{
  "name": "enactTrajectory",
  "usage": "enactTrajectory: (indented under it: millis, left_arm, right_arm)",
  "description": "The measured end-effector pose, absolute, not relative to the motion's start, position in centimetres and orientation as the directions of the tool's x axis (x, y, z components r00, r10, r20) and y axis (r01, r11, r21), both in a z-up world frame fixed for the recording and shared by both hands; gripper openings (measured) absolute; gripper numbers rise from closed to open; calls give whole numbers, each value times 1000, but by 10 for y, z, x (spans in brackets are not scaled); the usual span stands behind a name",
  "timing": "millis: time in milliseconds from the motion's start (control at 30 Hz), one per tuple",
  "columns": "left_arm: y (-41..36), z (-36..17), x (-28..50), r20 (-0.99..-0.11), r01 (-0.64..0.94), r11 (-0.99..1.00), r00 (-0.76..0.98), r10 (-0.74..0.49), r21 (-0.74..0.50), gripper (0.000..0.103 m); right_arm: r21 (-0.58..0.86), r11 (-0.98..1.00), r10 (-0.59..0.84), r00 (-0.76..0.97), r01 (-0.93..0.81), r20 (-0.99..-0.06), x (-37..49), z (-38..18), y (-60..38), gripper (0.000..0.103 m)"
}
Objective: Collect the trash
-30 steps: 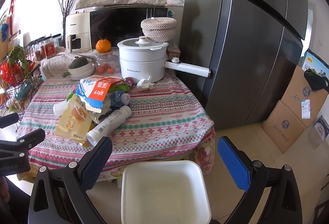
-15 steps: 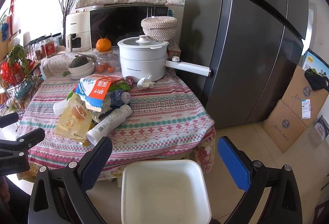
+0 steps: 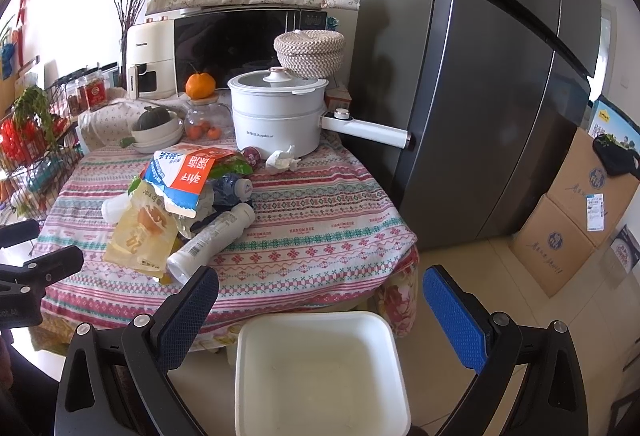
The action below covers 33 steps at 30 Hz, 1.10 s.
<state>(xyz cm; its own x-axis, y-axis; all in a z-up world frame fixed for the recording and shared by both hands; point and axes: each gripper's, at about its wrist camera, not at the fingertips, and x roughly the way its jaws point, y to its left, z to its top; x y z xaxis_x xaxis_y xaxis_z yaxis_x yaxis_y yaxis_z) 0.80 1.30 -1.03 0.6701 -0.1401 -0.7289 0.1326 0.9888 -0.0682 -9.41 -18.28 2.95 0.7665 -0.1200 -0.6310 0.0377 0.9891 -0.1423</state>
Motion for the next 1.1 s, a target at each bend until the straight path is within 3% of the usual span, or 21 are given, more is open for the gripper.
enactTrajectory:
  millis: [167,267,500,767,833,900,1000,1100]
  left_arm:
    - [26,-19,39,-783,175,978,590,-198,-115,102]
    - [35,-31,63,-823,183,969,515,-240,-169,102]
    - [48,-55,117,-875,131,976,433,-216,-176,100]
    - [64,-97,154,-891,26,955,351,-286,-296,63]
    - [68,-99,155,-889,-2,945,339,-307,-327,54]
    - [71,-100,153,-890,-12,942,330,-313,-336,37]
    - [74,-95,147,-889,2,944,338,-310,-329,27]
    - [76,-86,136,-883,17,946,355,-308,-323,10]
  right_arm:
    - [-149,989,-107,708,4,-698,-77,36,-185,103]
    - [-60,998,-36,722,-8,-691,-65,42,-187,103]
    - [-19,996,40,632,-86,-774,-13,33,-177,103]
    - [211,967,252,457,-141,-853,26,-23,-169,103]
    - [249,961,276,419,-118,-865,36,-33,-171,103]
    - [274,957,290,408,-97,-866,45,-38,-173,103]
    - [301,951,306,405,-77,-862,56,-39,-173,103]
    - [325,943,325,388,-68,-862,69,-46,-168,103]
